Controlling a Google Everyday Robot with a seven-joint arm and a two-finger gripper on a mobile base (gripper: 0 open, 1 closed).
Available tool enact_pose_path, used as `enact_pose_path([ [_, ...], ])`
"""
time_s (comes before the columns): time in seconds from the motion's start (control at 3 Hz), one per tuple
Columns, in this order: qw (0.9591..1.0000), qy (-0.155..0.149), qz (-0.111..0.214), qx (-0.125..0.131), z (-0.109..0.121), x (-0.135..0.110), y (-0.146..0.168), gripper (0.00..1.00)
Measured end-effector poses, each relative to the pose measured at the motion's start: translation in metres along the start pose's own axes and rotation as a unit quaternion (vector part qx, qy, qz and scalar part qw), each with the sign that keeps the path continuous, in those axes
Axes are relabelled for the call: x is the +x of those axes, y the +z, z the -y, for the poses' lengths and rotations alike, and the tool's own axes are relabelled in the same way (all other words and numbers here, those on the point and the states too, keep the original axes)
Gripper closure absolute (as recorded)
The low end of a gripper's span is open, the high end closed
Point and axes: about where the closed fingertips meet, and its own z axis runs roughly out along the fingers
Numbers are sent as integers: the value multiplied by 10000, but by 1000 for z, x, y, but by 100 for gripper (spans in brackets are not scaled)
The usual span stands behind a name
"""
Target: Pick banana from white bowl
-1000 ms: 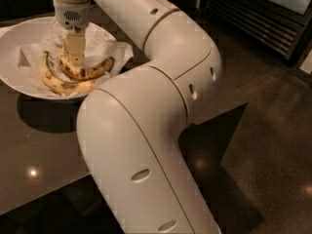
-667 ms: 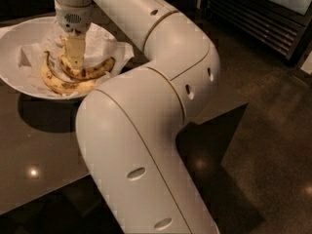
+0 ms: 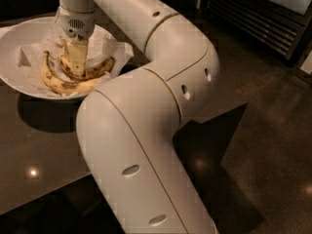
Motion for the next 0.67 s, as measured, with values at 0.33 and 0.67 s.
enact_pose_path([
  [0.33, 9998, 121, 70, -167, -1, 3, 9, 44],
  [0.67, 9992, 222, 125, -312, -2, 6, 17, 44],
])
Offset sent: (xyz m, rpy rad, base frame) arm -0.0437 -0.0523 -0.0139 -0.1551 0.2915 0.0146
